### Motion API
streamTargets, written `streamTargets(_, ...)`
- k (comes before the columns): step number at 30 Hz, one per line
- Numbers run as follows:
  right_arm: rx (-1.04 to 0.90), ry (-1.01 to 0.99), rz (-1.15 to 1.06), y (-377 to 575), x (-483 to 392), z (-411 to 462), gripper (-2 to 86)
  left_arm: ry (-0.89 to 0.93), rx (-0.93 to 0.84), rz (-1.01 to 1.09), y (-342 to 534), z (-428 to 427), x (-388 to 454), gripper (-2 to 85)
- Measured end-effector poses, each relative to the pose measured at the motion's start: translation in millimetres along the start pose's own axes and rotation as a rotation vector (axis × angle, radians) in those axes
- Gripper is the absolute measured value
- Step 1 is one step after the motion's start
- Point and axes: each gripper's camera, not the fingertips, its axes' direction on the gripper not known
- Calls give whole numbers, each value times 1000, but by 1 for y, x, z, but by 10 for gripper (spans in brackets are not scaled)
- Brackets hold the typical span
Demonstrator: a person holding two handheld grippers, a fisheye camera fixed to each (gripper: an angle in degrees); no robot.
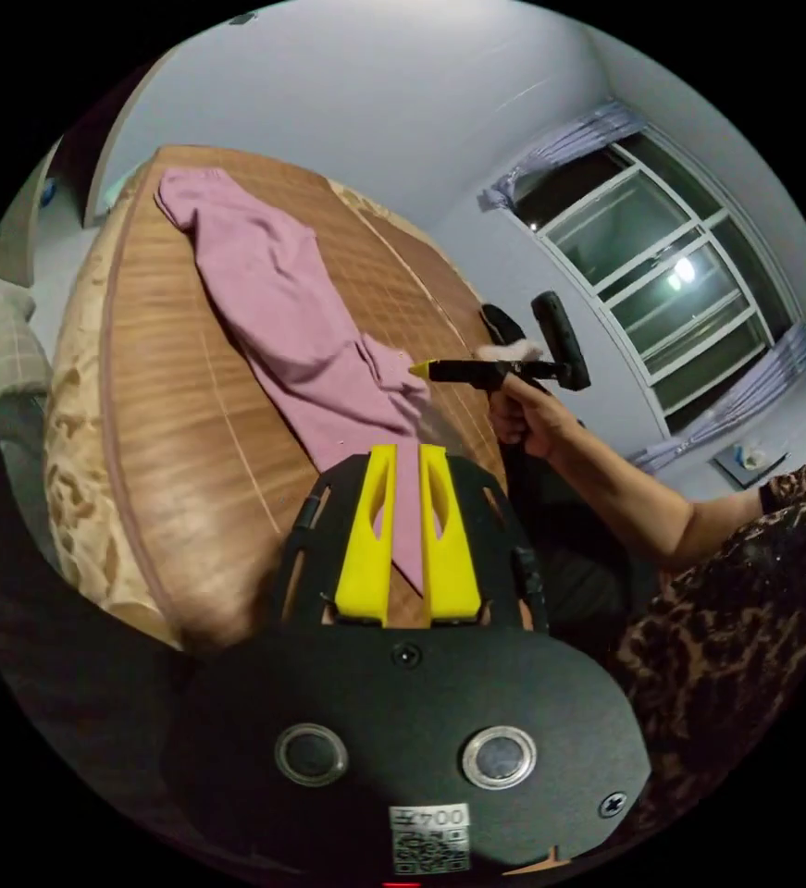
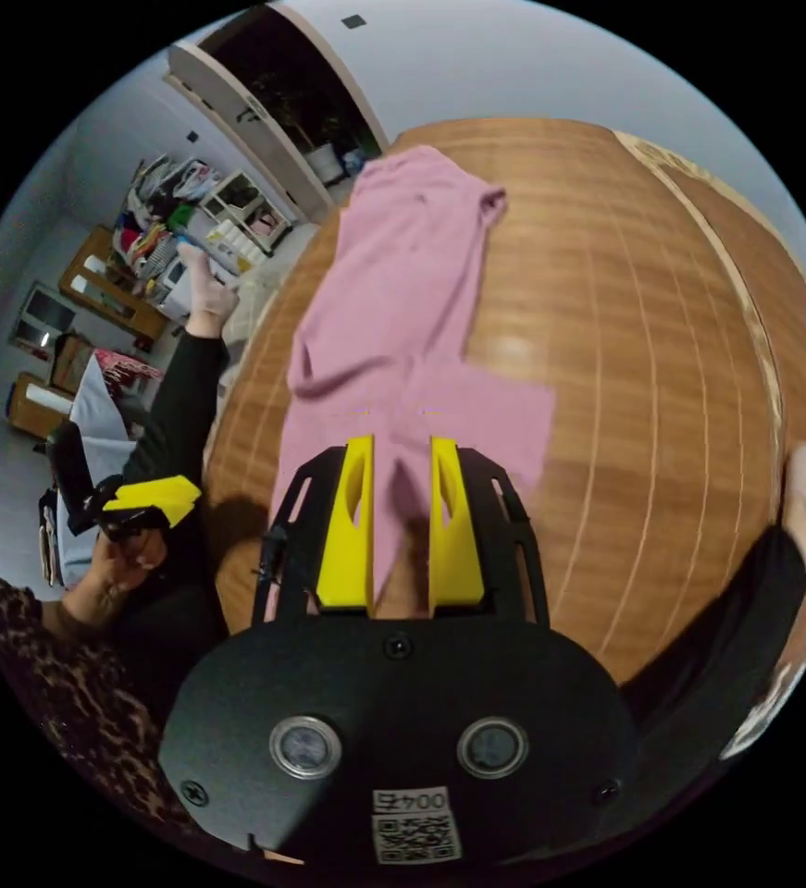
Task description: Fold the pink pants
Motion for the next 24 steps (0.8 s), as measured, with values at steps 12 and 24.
streamTargets(12, 119, 182, -106, 49, -16, -9, 92, -121, -356, 269, 37, 116, 33, 7)
streamTargets(24, 0, 242, 209, -39, 66, 0, 123, -103, -329, 297, 58, 115, 14, 4)
